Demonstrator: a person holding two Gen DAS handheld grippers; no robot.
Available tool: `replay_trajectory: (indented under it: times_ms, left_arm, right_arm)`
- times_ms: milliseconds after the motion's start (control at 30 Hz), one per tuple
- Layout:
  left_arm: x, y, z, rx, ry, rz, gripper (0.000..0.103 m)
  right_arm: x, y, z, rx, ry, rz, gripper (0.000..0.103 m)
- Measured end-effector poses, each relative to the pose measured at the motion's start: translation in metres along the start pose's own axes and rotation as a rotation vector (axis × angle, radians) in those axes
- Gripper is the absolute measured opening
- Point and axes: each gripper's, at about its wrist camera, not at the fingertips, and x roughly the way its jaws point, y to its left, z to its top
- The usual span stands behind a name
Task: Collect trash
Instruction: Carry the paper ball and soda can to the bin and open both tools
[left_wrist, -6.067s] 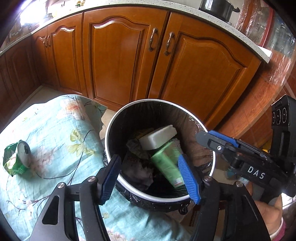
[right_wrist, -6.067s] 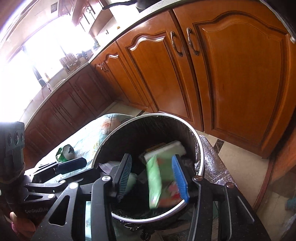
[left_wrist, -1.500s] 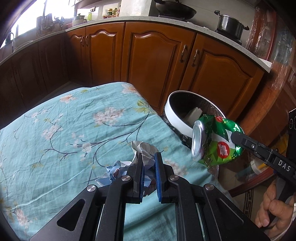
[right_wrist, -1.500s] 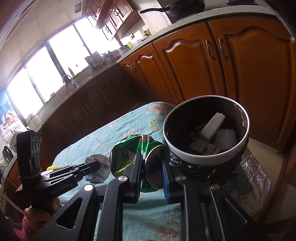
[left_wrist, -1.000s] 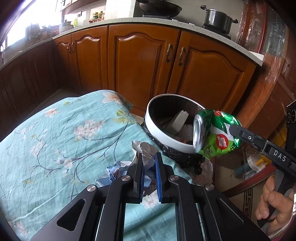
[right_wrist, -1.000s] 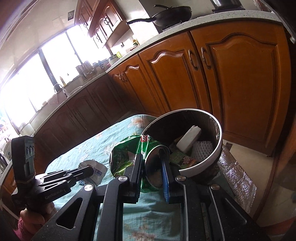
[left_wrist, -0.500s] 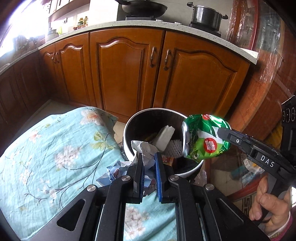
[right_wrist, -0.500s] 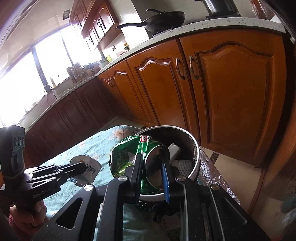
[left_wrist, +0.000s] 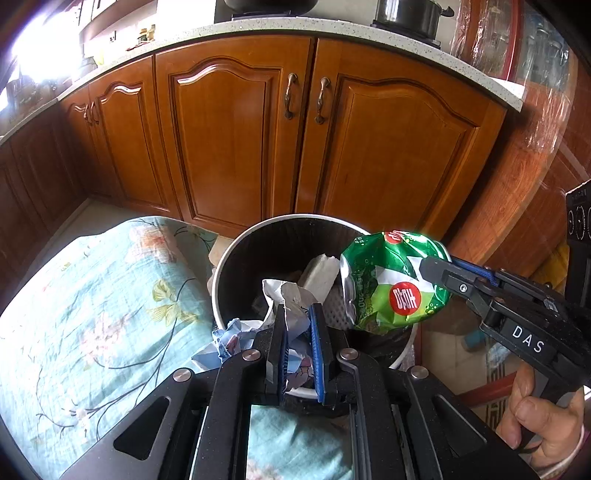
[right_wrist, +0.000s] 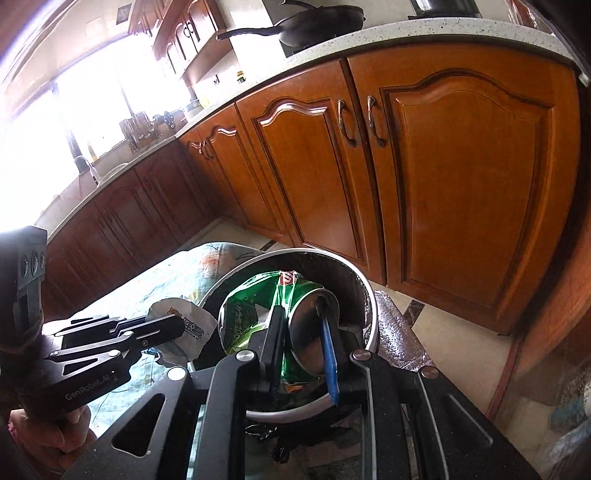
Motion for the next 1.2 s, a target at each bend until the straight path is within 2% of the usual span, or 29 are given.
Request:
replay_trajectory:
  times_ms: [267, 667, 767, 833, 900, 1000, 1067, 1133, 1200]
  left_arm:
    - [0.019, -0.003, 0.009, 0.002, 0.026, 0.008, 0.010]
    - [0.027, -0.007, 0.010, 0.009, 0.042, 0.008, 0.011]
    - [0.027, -0.009, 0.010, 0.007, 0.046, 0.017, 0.021]
    - [0.023, -0.010, 0.008, 0.005, 0.038, 0.022, 0.044]
    - [0.018, -0.010, 0.006, 0.004, 0.020, 0.034, 0.057]
    - [0.009, -0.010, 0.003, 0.003, 0.003, 0.038, 0.057]
    - [0.002, -0.008, -0.002, -0.004, -0.008, 0.043, 0.058]
    - [-0.005, -0.004, -0.008, -0.022, -0.020, 0.048, 0.063]
    - [-0.013, 0.000, -0.016, -0.047, -0.031, 0.047, 0.064]
  right_arm:
    - [0.015, -0.006, 0.001, -0.013, 0.037, -0.015, 0.019]
    - [0.022, -0.011, 0.003, -0.023, 0.059, -0.020, 0.018]
    - [0.023, -0.011, 0.005, -0.022, 0.060, -0.021, 0.019]
    - [0.022, -0.014, 0.007, -0.010, 0.050, -0.019, 0.023]
    - [0.020, -0.016, 0.007, 0.001, 0.040, -0.013, 0.024]
    - [0.014, -0.017, 0.006, 0.017, 0.022, -0.001, 0.034]
    - [0.009, -0.017, 0.004, 0.027, 0.013, 0.007, 0.036]
    - [0.003, -0.015, 0.002, 0.036, 0.002, 0.019, 0.043]
    - [-0.003, -0.012, -0.001, 0.046, -0.012, 0.030, 0.053]
